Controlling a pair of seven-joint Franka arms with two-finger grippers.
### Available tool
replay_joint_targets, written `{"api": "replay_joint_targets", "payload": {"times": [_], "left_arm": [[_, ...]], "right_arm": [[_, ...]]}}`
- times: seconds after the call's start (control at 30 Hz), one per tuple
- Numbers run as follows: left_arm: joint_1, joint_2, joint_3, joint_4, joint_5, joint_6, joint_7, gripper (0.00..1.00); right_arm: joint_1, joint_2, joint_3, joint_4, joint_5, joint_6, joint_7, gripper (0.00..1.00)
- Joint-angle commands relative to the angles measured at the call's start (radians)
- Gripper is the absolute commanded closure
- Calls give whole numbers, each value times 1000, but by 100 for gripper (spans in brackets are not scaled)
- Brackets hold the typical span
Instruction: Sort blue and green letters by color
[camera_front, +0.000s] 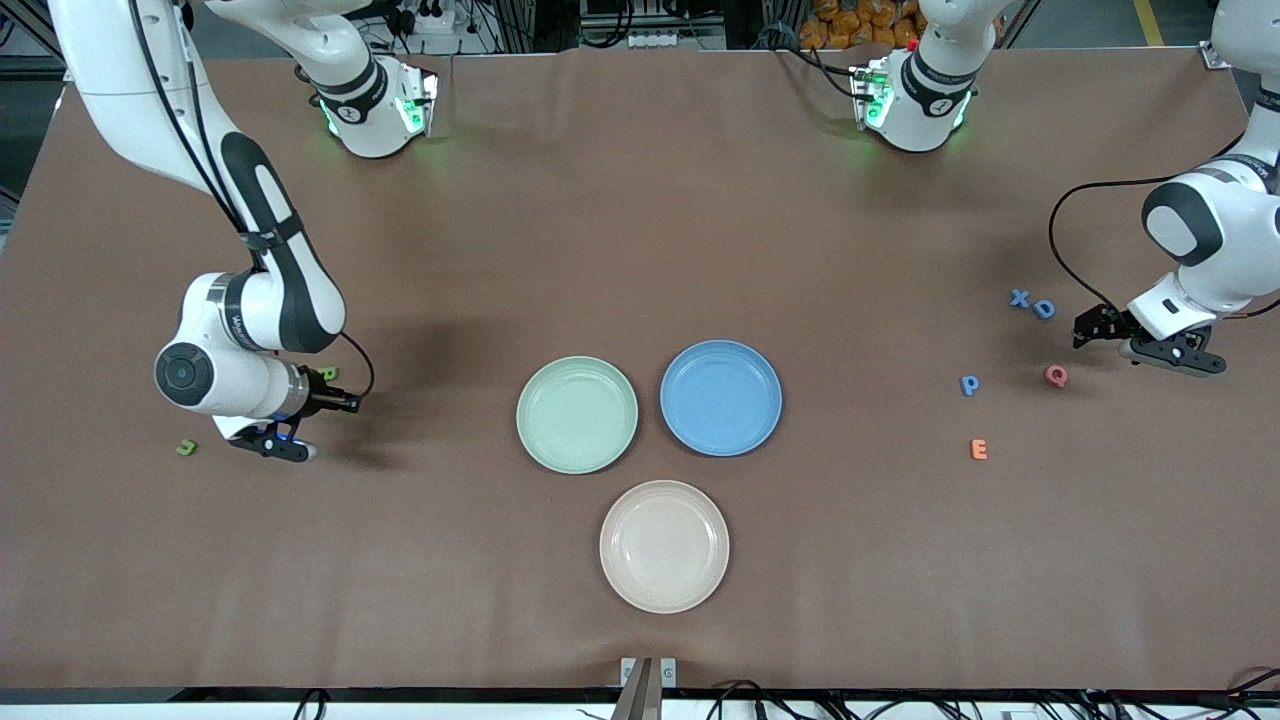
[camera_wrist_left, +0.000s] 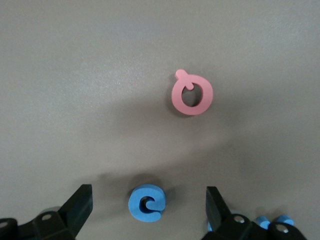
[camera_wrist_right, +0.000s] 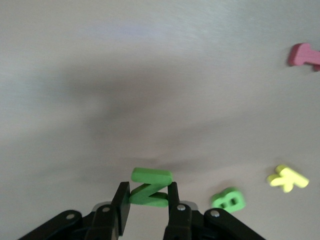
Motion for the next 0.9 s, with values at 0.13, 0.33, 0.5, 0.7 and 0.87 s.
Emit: {"api": "replay_joint_targets", "payload": {"times": [0.13, 0.33, 0.5, 0.7, 0.87], "left_arm": [[32, 28, -11, -10, -24, 31, 63, 0], [37, 42, -10, -7, -24, 45, 79, 0], [51, 59, -10, -5, -24, 64, 83, 0], [52, 62, -10, -5, -24, 67, 91, 0], [55, 62, -10, -4, -24, 68, 91, 0]], "right_arm": [[105, 42, -7, 73, 68, -23, 186, 82], [150, 100, -7, 142, 116, -16, 260, 83], [163, 157, -7, 214, 117, -13, 346, 83], [194, 195, -7, 228, 119, 61, 395, 83], [216, 232, -7, 237, 119, 112, 426, 83]]}}
